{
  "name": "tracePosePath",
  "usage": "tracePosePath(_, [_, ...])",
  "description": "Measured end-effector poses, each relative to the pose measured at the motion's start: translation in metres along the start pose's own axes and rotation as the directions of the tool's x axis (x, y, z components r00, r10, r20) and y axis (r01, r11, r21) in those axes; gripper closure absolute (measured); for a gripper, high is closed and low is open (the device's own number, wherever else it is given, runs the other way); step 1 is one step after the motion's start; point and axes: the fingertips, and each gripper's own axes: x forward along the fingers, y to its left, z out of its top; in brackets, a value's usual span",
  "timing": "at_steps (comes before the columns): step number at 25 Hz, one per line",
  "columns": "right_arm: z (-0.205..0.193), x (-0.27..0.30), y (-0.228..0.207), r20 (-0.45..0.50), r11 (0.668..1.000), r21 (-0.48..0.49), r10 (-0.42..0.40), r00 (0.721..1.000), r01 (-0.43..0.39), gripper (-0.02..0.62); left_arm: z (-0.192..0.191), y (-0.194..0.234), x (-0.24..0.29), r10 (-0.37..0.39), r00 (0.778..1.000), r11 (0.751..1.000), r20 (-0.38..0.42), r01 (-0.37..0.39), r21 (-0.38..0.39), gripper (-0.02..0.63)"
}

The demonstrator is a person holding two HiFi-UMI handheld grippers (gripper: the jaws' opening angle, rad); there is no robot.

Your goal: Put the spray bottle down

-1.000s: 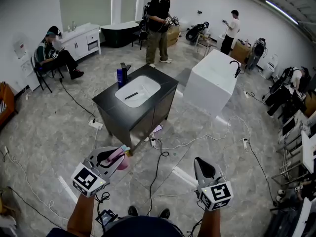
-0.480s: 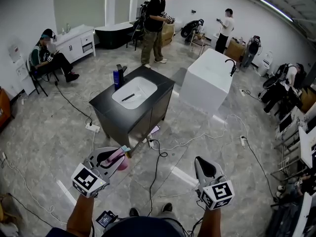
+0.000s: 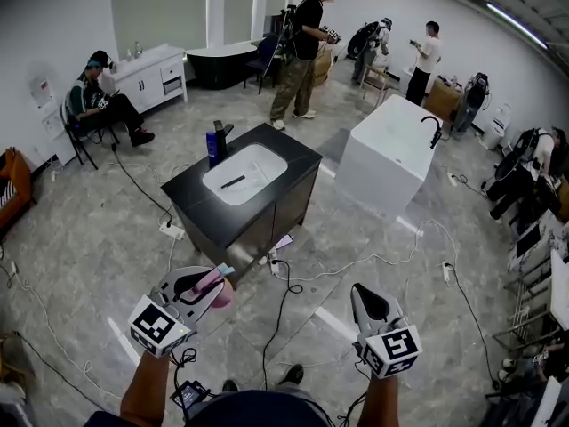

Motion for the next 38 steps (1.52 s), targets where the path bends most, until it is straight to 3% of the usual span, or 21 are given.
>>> tracePosePath(5, [0.000,0.011,-0.053,0.005,0.999,-0.006,0.049,0.999,-0.049,0.584,0.014,-0.011,0.042,0.046,0.999,0.999,-0.006,-0.046,-0.007,0.518])
tracePosePath(16, [-0.008,0.027,-0.127,0.017,0.991,-0.008,0.132,0.991,-0.132,0.585,0.023,-0.030,0.107,0.123,0.991,0.992,-0.044,-0.123,-0.012,0.518])
tracePosePath(22, [-0.009,0.034,-0.154,0.006,0.991,-0.002,0.135,0.991,-0.135,0.585,0.032,-0.028,0.134,0.118,0.992,0.993,-0.055,-0.119,-0.010,0.518])
tracePosePath(30, [-0.006,0.068,-0.171,-0.001,0.997,0.017,0.080,0.997,-0.080,0.585,0.034,0.010,0.170,0.062,0.997,0.998,-0.038,-0.062,0.002,0.518])
tracePosePath(38, [0.012,0.125,-0.175,-0.014,0.999,0.028,-0.014,1.000,0.014,0.585,0.039,0.093,0.204,-0.018,1.000,1.000,-0.003,0.018,0.017,0.520])
